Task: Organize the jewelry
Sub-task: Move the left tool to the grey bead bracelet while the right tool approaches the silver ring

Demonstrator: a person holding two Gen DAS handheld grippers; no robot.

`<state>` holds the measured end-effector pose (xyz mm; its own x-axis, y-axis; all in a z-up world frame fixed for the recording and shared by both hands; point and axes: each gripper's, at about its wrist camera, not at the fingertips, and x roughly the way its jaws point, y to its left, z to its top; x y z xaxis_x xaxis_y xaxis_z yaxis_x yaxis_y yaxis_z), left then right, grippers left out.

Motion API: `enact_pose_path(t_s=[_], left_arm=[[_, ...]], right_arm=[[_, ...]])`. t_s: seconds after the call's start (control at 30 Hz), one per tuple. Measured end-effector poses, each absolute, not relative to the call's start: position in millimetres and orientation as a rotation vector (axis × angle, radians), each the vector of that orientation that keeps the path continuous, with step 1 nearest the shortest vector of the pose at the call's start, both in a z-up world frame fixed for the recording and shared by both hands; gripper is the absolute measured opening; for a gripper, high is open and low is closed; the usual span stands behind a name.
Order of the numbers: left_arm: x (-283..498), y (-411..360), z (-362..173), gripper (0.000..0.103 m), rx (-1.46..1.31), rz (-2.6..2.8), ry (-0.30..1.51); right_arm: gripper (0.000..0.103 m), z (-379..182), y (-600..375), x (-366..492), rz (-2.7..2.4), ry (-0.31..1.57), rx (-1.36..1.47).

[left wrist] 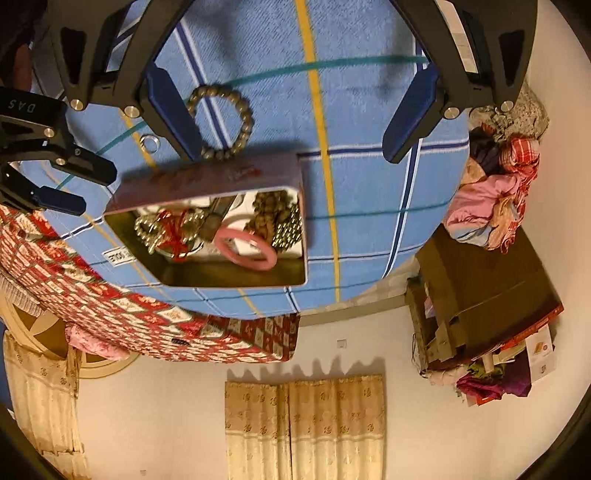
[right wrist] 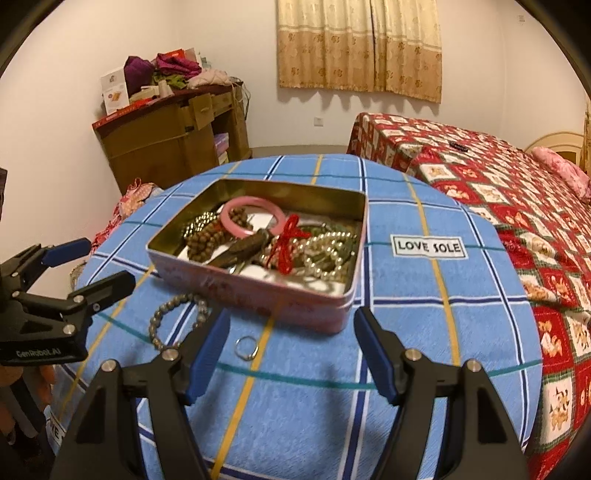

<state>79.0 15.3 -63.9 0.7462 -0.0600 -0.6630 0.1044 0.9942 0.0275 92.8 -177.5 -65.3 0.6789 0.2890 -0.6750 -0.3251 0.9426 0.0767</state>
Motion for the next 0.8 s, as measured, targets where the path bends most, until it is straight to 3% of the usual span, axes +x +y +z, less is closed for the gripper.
enact_pose_path(t_s=[0.27, 0.37, 0.63, 0.7, 0.8], left_arm=[[84, 19, -84, 0.098, 0.056, -0.058, 0.788], [88, 22, -88, 0.098, 0.042, -0.050, 0.811], [88, 25, -94, 0.098, -0.008, -0.071, 0.847], [87, 23, -93, 0.098, -0.011, -0.082, 0.845], [85, 17, -91, 0.098, 0.007, -0.097, 0.841]], right_arm=[[0.071, -85, -159, 93, 0.382, 0.819, -0.106], [0.057, -92, -152, 95, 0.402, 0.854, -0.118], [0.041, -103, -139, 99, 0.436, 0.910, -0.146], [0.025, -103, -139, 98, 0.436, 0.909, -0.154], [0.022, -104, -138, 94, 0.440, 0.905, -0.168]])
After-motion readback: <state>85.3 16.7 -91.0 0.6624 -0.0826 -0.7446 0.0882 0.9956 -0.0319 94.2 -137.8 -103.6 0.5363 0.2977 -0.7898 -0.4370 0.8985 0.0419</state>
